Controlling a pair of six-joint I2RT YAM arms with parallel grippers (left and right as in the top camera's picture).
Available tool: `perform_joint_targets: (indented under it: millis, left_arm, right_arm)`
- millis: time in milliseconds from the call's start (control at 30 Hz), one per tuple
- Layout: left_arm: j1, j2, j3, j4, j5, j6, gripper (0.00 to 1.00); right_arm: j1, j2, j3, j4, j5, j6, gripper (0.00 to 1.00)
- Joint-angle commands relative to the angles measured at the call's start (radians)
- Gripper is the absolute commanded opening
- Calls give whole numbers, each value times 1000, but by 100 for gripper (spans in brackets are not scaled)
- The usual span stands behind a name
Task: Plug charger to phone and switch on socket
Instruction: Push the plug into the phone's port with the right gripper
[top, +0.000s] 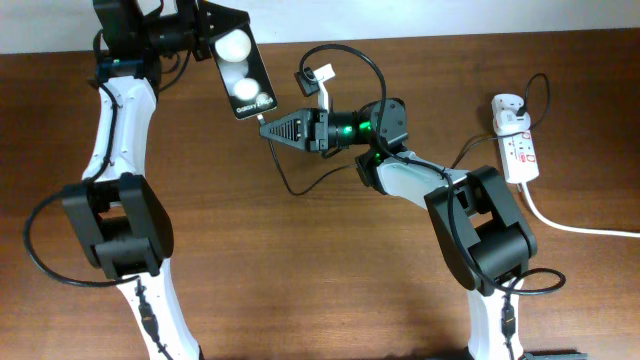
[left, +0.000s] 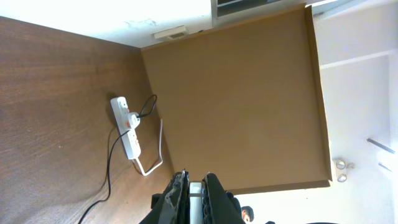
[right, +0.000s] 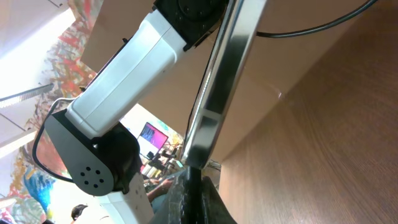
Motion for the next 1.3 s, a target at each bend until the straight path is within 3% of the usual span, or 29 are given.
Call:
perform_joint_targets:
  millis: [0,600,900,1267]
  left_arm:
    - [-5,-34,10,2,8,3,0]
    - [2,-35,10,13,-18,60,0]
    - [22,-35,10,10,-11,-14,0]
    - [13,-35,10,10,-7,-9,0]
  right_arm:
    - [-6,8,11,2,21,-16,4]
    - [-7,8,11,-14,20,-17,4]
    - [-7,8,11,-15,16,-17,4]
    - [-7,8,11,-15,21,-17,4]
